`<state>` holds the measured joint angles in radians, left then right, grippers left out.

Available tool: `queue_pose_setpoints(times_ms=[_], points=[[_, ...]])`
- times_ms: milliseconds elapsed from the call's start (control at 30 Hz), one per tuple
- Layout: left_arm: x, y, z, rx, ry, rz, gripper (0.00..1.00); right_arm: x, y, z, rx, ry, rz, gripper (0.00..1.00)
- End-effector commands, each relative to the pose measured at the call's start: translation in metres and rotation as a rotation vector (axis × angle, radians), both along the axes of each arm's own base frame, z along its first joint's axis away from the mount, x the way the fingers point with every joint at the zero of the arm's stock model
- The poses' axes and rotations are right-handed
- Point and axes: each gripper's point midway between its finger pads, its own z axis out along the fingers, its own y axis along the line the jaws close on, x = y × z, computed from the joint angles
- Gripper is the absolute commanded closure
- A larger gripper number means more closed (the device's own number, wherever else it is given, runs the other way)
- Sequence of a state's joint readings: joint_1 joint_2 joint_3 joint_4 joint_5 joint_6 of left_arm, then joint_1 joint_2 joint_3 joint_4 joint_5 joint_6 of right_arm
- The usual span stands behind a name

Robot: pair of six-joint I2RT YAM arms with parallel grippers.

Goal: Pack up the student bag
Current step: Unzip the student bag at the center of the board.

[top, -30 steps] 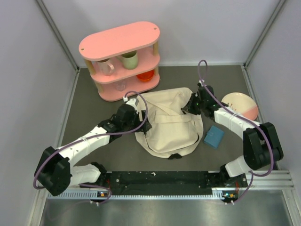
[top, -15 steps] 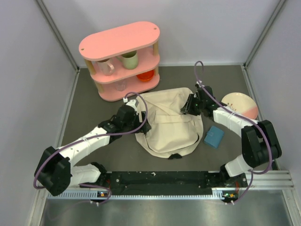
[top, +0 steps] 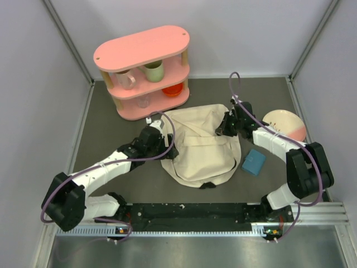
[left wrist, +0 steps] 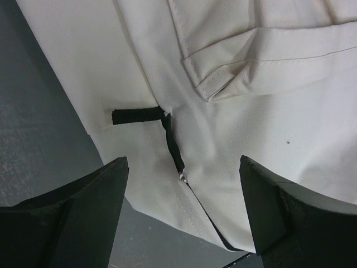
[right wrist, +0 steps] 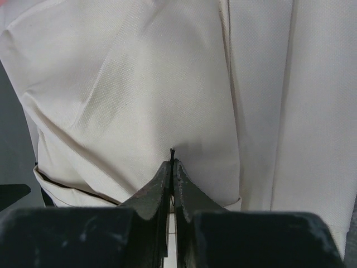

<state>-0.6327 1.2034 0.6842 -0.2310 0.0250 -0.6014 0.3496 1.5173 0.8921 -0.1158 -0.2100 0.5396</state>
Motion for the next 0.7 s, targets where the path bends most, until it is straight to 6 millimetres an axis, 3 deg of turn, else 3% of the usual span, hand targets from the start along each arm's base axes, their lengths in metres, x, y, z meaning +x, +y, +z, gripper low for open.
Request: queue_pose_setpoints(times_ms=[0,133,300,433,533,600,667], points=[[0.002,0.001,-0.013,-0.004,0.003,0.025,0.15,0.006,-0.008,0.028,-0.023,-0.079,-0.035,1.0],[0.0,-0.003,-0.022,-0.024,0.013,0.02,0.14,-0.004,0.02,0.056,0.006,-0.144,0.002,1.0],[-0.003,-0.011,-0.034,-0.053,0.04,-0.007,0.14,-0.013,0.043,0.077,0.011,-0.193,-0.011,1.0],[-0.004,-0.025,-0.032,-0.126,0.038,-0.053,0.15,-0.015,0.058,0.09,0.037,-0.223,-0.047,1.0],[-0.005,-0.034,-0.03,-0.163,0.041,-0.082,0.17,-0.019,0.081,0.103,0.044,-0.257,-0.038,1.0],[-0.004,-0.037,-0.028,-0.171,0.036,-0.091,0.17,-0.019,0.099,0.108,0.04,-0.261,-0.027,1.0],[-0.004,-0.038,-0.027,-0.173,0.028,-0.1,0.17,-0.019,0.102,0.101,0.031,-0.221,-0.046,1.0]])
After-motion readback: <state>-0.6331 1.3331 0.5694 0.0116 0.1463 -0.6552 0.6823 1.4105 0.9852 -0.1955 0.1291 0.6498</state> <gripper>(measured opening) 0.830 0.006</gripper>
